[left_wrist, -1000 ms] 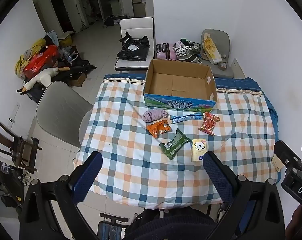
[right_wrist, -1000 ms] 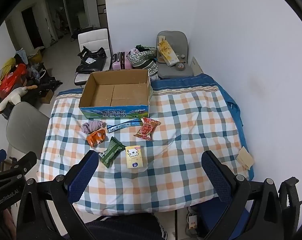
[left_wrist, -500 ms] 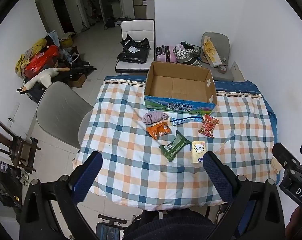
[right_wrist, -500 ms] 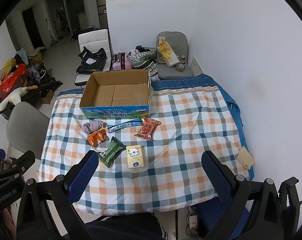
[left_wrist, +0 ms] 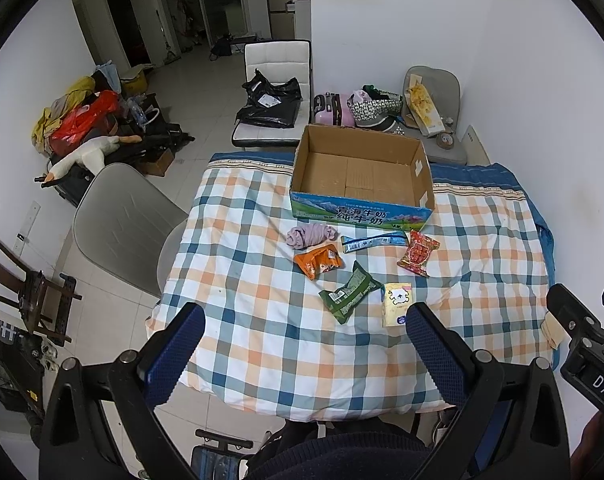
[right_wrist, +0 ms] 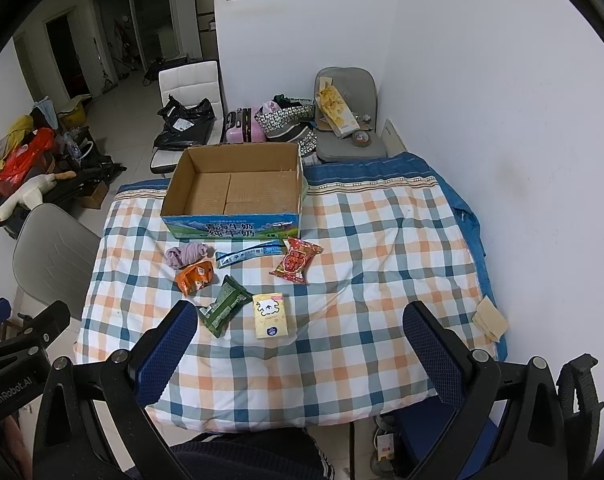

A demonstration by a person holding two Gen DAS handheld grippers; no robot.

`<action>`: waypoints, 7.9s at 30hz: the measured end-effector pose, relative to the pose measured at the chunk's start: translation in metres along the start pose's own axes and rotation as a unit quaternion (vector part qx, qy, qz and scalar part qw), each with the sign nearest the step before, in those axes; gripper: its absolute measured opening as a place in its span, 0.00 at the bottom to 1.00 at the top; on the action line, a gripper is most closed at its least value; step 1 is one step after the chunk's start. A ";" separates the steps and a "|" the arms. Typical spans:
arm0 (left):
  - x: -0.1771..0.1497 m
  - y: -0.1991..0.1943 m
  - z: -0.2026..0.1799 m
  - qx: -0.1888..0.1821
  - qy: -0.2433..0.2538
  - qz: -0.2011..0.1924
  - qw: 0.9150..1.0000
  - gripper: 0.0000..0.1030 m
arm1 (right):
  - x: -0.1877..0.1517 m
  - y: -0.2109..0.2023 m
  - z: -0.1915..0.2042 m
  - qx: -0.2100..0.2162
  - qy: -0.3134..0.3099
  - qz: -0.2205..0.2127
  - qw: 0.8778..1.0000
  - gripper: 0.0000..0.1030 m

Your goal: Organize soft objects

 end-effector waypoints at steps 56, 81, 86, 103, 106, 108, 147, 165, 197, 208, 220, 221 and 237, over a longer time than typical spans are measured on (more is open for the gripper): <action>0.001 0.001 -0.001 -0.004 -0.001 -0.005 1.000 1.00 | 0.001 0.000 -0.004 -0.001 0.000 -0.008 1.000 1.00; -0.046 0.239 -0.019 0.024 0.033 0.117 0.992 1.00 | -0.107 0.292 0.025 0.033 -0.008 0.194 0.980 1.00; -0.069 0.285 -0.025 0.023 0.056 0.144 0.988 1.00 | -0.158 0.366 0.045 0.047 -0.008 0.256 0.965 1.00; -0.139 0.386 -0.101 -0.079 0.185 0.242 0.949 0.91 | -0.236 0.465 0.040 0.051 0.038 0.356 0.932 0.64; -0.152 0.405 -0.111 -0.074 0.202 0.264 0.940 0.54 | -0.242 0.479 0.040 0.063 0.050 0.367 0.927 0.65; -0.159 0.413 -0.108 -0.071 0.170 0.292 0.938 0.44 | -0.245 0.484 0.041 0.069 0.059 0.372 0.924 0.65; 0.086 0.321 -0.098 -0.129 -0.060 0.151 0.978 0.36 | -0.041 0.435 0.050 0.186 0.031 0.213 0.958 0.63; 0.141 0.547 -0.110 -0.164 -0.073 0.275 0.944 0.36 | 0.054 0.660 0.102 0.117 0.029 0.245 0.962 0.63; 0.151 0.473 -0.067 -0.083 0.058 0.121 0.987 0.85 | 0.033 0.614 0.098 0.054 -0.002 0.223 0.973 1.00; 0.149 0.404 -0.039 -0.045 0.039 0.052 0.997 0.85 | 0.046 0.533 0.100 0.040 -0.013 0.144 0.989 1.00; 0.119 0.353 -0.004 -0.024 -0.026 0.044 0.998 0.85 | 0.034 0.471 0.076 0.068 0.035 0.128 0.989 1.00; 0.107 0.355 0.001 -0.022 -0.033 0.055 0.998 0.85 | 0.024 0.471 0.068 0.066 0.045 0.137 0.987 1.00; -0.061 0.423 -0.014 -0.005 0.141 0.208 0.968 0.96 | -0.137 0.559 0.014 0.034 0.137 0.289 0.947 1.00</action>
Point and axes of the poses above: each gripper's, at about its wrist camera, not at the fingertips, and y roughly the way its jaws point, z to its left, x to its top, the point moved 8 cm from there along y, roughly the way its jaws point, and after that the axes turned 13 degrees about -z, right-handed, at the moved point
